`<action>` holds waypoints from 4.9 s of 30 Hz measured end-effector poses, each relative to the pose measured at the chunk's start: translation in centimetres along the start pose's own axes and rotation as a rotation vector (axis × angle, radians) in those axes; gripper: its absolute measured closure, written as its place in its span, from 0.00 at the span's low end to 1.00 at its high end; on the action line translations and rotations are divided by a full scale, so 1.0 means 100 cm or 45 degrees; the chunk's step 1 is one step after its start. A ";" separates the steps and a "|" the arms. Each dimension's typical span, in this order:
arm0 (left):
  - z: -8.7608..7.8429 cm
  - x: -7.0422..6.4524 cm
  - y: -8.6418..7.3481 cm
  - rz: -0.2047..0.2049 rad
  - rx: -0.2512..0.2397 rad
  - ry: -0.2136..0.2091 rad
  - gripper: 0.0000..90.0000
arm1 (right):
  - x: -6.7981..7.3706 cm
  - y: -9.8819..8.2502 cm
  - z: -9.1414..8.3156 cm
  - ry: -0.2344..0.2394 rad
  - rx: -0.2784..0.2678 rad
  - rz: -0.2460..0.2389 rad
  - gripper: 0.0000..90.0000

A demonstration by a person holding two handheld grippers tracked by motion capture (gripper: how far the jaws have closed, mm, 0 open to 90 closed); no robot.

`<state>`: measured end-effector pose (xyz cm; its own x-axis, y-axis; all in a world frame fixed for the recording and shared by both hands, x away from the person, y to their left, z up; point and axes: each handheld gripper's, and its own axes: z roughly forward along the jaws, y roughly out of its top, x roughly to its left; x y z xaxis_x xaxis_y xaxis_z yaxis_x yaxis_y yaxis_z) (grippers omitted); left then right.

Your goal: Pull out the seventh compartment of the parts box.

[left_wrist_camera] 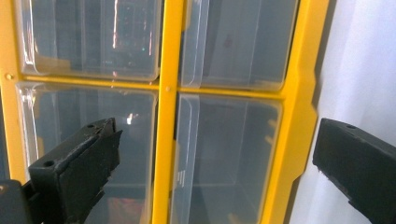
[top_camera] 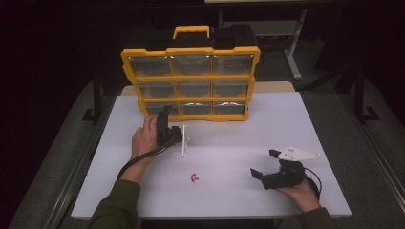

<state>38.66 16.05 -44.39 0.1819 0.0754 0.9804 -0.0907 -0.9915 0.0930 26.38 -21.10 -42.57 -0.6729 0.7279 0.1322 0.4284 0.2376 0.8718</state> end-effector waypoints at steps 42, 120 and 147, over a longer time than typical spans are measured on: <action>0.026 0.004 -0.037 0.051 0.112 0.123 0.14 | -0.001 -0.001 -0.001 -0.003 -0.002 0.002 0.00; 0.033 -0.003 -0.036 0.123 0.088 0.202 0.88 | -0.002 -0.001 0.000 -0.001 -0.003 0.014 0.00; 0.025 -0.004 -0.032 0.117 0.117 0.202 0.89 | -0.001 -0.001 0.000 -0.004 -0.004 0.010 0.00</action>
<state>41.38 18.92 -45.49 0.0196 -0.0074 0.9998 -0.0086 -0.9999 -0.0072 26.40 -21.24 -42.65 -0.6676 0.7317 0.1379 0.4320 0.2299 0.8721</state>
